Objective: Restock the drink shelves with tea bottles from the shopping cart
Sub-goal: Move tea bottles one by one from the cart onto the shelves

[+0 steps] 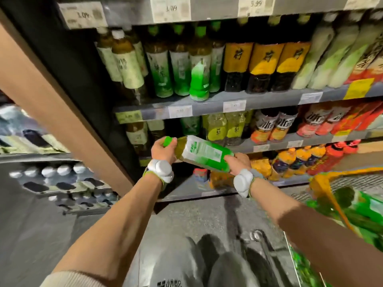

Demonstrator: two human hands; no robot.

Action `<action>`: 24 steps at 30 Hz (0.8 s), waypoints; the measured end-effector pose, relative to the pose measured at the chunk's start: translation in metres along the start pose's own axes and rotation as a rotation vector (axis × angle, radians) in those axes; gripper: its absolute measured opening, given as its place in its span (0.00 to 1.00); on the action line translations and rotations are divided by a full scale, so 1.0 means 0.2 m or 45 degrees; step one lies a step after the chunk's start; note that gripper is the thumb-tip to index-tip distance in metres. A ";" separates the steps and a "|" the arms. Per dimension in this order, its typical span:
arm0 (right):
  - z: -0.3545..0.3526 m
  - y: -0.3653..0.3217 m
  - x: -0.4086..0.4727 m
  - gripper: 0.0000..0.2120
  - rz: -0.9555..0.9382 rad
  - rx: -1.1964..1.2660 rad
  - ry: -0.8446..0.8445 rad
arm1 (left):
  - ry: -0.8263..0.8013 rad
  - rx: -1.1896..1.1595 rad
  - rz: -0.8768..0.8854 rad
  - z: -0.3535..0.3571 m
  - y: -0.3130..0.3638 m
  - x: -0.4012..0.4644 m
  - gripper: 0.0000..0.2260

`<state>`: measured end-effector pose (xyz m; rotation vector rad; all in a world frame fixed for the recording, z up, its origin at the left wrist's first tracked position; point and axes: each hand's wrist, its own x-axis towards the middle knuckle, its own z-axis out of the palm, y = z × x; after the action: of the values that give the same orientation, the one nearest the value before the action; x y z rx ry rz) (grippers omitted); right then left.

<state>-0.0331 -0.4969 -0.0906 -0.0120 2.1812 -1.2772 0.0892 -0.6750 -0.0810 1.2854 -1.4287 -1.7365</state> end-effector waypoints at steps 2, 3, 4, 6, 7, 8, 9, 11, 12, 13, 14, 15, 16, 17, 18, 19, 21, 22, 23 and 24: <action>0.04 0.05 0.08 0.18 -0.048 -0.008 0.018 | 0.008 0.032 0.047 0.01 -0.05 0.07 0.10; 0.08 0.09 0.13 0.16 -0.074 -0.019 0.027 | 0.019 0.037 0.083 0.01 -0.11 0.10 0.10; 0.12 0.13 0.18 0.15 -0.127 -0.032 0.048 | 0.023 0.015 0.110 0.02 -0.17 0.15 0.08; 0.21 0.19 0.28 0.16 -0.242 -0.076 0.068 | 0.017 -0.074 0.113 0.03 -0.30 0.26 0.04; 0.25 0.22 0.33 0.18 -0.303 -0.071 0.085 | 0.024 -0.121 0.115 0.03 -0.36 0.32 0.04; 0.28 0.24 0.37 0.21 -0.368 -0.053 0.090 | 0.030 -0.163 0.132 0.03 -0.41 0.39 0.06; 0.32 0.28 0.41 0.25 -0.423 -0.046 0.077 | 0.040 -0.189 0.152 0.02 -0.47 0.43 0.09; 0.36 0.29 0.47 0.30 -0.543 -0.045 0.025 | 0.052 -0.200 0.228 0.02 -0.51 0.52 0.12; 0.39 0.32 0.49 0.32 -0.594 -0.024 -0.027 | 0.039 -0.235 0.242 0.01 -0.53 0.55 0.13; 0.42 0.34 0.53 0.34 -0.664 -0.011 -0.058 | 0.024 -0.275 0.274 -0.01 -0.56 0.57 0.13; 0.43 0.34 0.55 0.35 -0.698 -0.009 -0.077 | 0.011 -0.289 0.284 0.00 -0.54 0.59 0.14; 0.45 0.34 0.57 0.36 -0.728 -0.020 -0.088 | -0.003 -0.314 0.292 -0.01 -0.54 0.60 0.14; 0.47 0.35 0.60 0.36 -0.782 -0.042 -0.097 | -0.011 -0.347 0.312 -0.01 -0.54 0.61 0.14; 0.49 0.36 0.62 0.36 -0.822 -0.088 -0.103 | -0.006 -0.343 0.335 -0.02 -0.54 0.62 0.14; 0.50 0.34 0.64 0.38 -0.850 -0.127 -0.095 | -0.003 -0.324 0.346 -0.01 -0.52 0.62 0.14; 0.51 0.34 0.66 0.40 -0.871 -0.165 -0.084 | 0.015 -0.314 0.366 -0.01 -0.52 0.63 0.14; 0.54 0.32 0.71 0.45 -0.908 -0.227 -0.075 | 0.044 -0.291 0.432 -0.01 -0.49 0.66 0.17; 0.56 0.30 0.73 0.46 -0.930 -0.272 -0.067 | 0.067 -0.283 0.465 -0.01 -0.47 0.67 0.19; 0.58 0.27 0.75 0.46 -0.947 -0.302 -0.063 | 0.086 -0.272 0.504 -0.01 -0.45 0.69 0.20; 0.59 0.27 0.77 0.46 -0.946 -0.318 -0.047 | 0.101 -0.240 0.541 -0.01 -0.43 0.68 0.21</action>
<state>-0.0836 -0.6072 -0.2504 -1.0160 2.3727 -1.3283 0.0499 -0.7682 -0.2074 0.8654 -1.3400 -1.4749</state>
